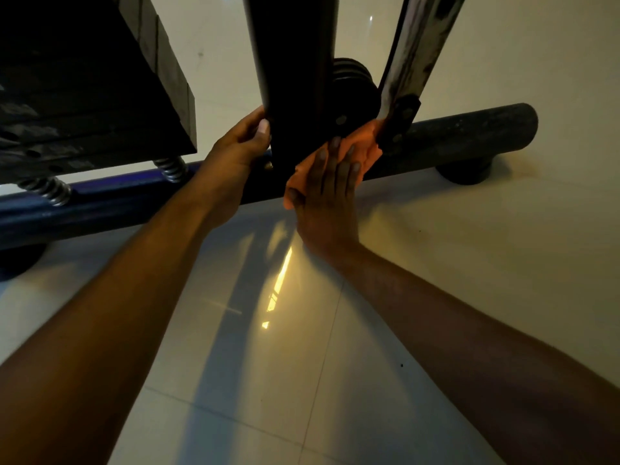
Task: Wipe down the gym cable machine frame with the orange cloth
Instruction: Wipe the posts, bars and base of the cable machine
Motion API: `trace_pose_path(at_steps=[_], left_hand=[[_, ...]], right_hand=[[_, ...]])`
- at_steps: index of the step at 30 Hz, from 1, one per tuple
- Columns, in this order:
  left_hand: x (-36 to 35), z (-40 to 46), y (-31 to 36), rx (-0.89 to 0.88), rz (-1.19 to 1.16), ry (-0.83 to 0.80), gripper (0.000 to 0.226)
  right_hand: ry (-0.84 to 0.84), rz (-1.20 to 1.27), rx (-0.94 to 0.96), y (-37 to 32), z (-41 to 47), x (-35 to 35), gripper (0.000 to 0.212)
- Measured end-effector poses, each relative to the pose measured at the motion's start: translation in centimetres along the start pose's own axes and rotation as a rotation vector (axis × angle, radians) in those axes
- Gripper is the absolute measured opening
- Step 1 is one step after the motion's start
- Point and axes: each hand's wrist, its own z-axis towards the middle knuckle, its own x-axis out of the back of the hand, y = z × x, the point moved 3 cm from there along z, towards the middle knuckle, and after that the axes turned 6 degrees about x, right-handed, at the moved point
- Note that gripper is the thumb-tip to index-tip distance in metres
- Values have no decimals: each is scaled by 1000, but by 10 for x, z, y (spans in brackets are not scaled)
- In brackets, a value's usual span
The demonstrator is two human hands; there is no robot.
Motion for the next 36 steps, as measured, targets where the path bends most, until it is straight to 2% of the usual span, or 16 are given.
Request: trace_pose_path(at_steps=[2, 4, 6, 11, 14, 17, 19, 20, 21, 24, 26, 30, 34, 36], left_hand=[[-1, 3, -5, -15, -6, -8, 45], [0, 5, -9, -10, 0, 2, 47], [1, 7, -12, -4, 5, 9, 49], [-7, 3, -10, -23, 5, 55, 48], [-12, 0, -13, -25, 6, 107, 51], [-14, 0, -15, -48, 54, 104, 57], [-16, -1, -16, -57, 94, 89, 61], [-16, -2, -18, -61, 117, 85, 62], [-16, -3, -19, -59, 140, 83, 62], [-16, -5, -24, -51, 179, 97, 64], [-16, -4, -25, -56, 202, 107, 65], [-16, -2, -26, -78, 215, 125, 63], [-19, -5, -27, -115, 313, 108, 57], [-20, -6, -29, -138, 386, 121, 56]], right_hand=[[69, 191, -96, -15, 14, 10, 83], [160, 359, -284, -27, 31, 16, 82], [171, 361, -350, -32, 36, 17, 89], [-6, -105, -29, 23, -5, 1, 97], [-37, -156, 9, 37, -24, 10, 102], [1, -2, -282, 9, -5, 8, 83], [65, 171, -471, -14, 11, 4, 84], [86, 208, -500, -17, 15, 4, 86], [67, 179, -481, -14, 13, 3, 87], [-54, -113, -140, 16, -11, 7, 94], [-64, -177, -26, 27, -17, 12, 98], [6, 28, -194, 10, -8, 13, 88], [-85, -115, -72, 23, -15, 17, 80], [-118, -111, -15, 31, -17, 22, 81]])
